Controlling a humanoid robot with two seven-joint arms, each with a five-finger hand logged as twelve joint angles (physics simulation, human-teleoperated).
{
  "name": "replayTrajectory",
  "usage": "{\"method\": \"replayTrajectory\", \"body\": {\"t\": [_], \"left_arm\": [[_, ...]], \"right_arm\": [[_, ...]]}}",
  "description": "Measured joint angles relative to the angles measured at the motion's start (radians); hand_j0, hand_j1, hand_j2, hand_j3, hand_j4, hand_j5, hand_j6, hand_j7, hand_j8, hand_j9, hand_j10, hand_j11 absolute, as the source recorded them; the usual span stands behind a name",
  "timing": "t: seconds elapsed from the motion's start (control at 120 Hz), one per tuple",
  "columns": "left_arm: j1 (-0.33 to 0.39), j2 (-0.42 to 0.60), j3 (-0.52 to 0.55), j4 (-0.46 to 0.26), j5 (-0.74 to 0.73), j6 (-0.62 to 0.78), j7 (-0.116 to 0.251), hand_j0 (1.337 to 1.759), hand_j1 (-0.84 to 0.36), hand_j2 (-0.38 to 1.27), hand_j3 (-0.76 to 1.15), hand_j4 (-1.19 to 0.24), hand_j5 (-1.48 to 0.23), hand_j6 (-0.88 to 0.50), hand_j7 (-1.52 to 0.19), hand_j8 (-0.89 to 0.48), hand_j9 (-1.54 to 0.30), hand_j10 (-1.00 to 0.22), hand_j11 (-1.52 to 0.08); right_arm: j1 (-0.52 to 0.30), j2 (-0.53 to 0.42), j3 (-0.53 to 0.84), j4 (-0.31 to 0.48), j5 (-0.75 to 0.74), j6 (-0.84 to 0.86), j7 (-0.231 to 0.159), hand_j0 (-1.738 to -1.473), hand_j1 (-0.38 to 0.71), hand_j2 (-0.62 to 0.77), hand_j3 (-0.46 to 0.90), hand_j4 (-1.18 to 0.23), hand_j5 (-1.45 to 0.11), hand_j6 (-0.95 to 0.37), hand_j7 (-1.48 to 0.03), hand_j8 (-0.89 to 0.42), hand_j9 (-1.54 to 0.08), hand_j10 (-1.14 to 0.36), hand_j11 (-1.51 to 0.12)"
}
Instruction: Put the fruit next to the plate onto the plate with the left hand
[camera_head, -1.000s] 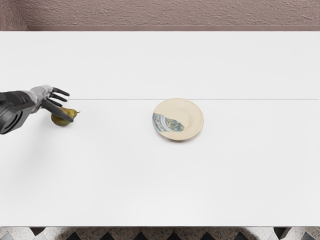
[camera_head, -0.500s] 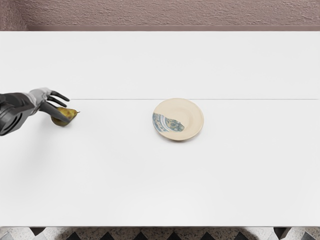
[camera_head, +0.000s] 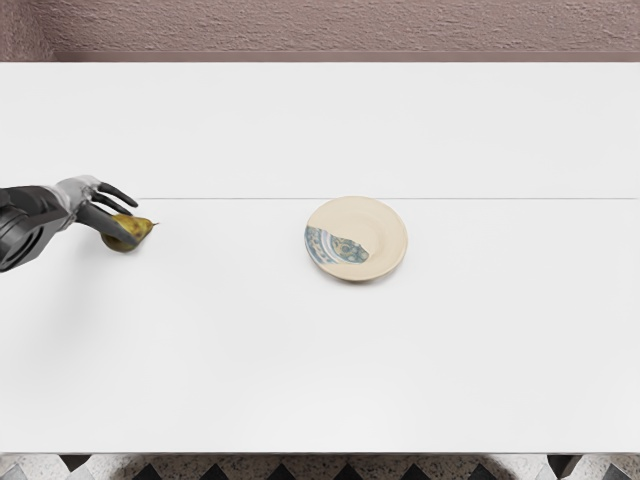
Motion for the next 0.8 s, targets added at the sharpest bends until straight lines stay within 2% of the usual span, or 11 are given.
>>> {"method": "replayTrajectory", "body": {"t": [0.175, 0.242, 0.533, 0.675, 0.8], "left_arm": [[-0.001, -0.001, 0.005, 0.003, 0.003, 0.000, 0.002, 1.654, -0.25, 0.33, 0.00, -0.60, -0.81, -0.48, -0.81, -0.40, -0.82, -0.50, -0.83], [-0.009, 0.000, 0.006, 0.003, 0.000, 0.000, 0.003, 1.655, -0.25, 0.39, 0.00, -0.61, -0.83, -0.49, -0.83, -0.40, -0.83, -0.53, -0.84], [-0.047, -0.006, -0.002, 0.003, -0.004, -0.006, 0.000, 1.656, -0.26, 0.41, 0.00, -0.61, -0.86, -0.49, -0.84, -0.41, -0.83, -0.52, -0.84], [-0.046, -0.008, -0.030, 0.004, -0.004, -0.005, -0.003, 1.656, -0.25, 0.40, 0.00, -0.62, -0.87, -0.50, -0.83, -0.42, -0.84, -0.54, -0.84], [-0.045, -0.025, -0.053, 0.004, -0.005, -0.005, -0.006, 1.657, -0.28, 0.45, 0.00, -0.62, -0.88, -0.48, -0.84, -0.41, -0.84, -0.53, -0.85]], "right_arm": [[0.000, 0.000, 0.000, 0.000, 0.000, 0.000, 0.000, -1.658, -0.35, 0.00, 0.00, 0.00, 0.00, 0.00, 0.00, 0.00, 0.00, 0.00, 0.00], [0.000, 0.000, 0.000, 0.000, 0.000, 0.000, 0.000, -1.658, -0.35, 0.00, 0.00, 0.00, 0.00, 0.00, 0.00, 0.00, 0.00, 0.00, 0.00], [0.000, 0.000, 0.000, 0.000, 0.000, 0.000, 0.000, -1.658, -0.35, 0.00, 0.00, 0.00, 0.00, 0.00, 0.00, 0.00, 0.00, 0.00, 0.00], [0.000, 0.000, 0.000, 0.000, 0.000, 0.000, 0.000, -1.658, -0.35, 0.00, 0.00, 0.00, 0.00, 0.00, 0.00, 0.00, 0.00, 0.00, 0.00], [0.000, 0.000, 0.000, 0.000, 0.000, 0.000, 0.000, -1.658, -0.35, 0.00, 0.00, 0.00, 0.00, 0.00, 0.00, 0.00, 0.00, 0.00, 0.00]]}}
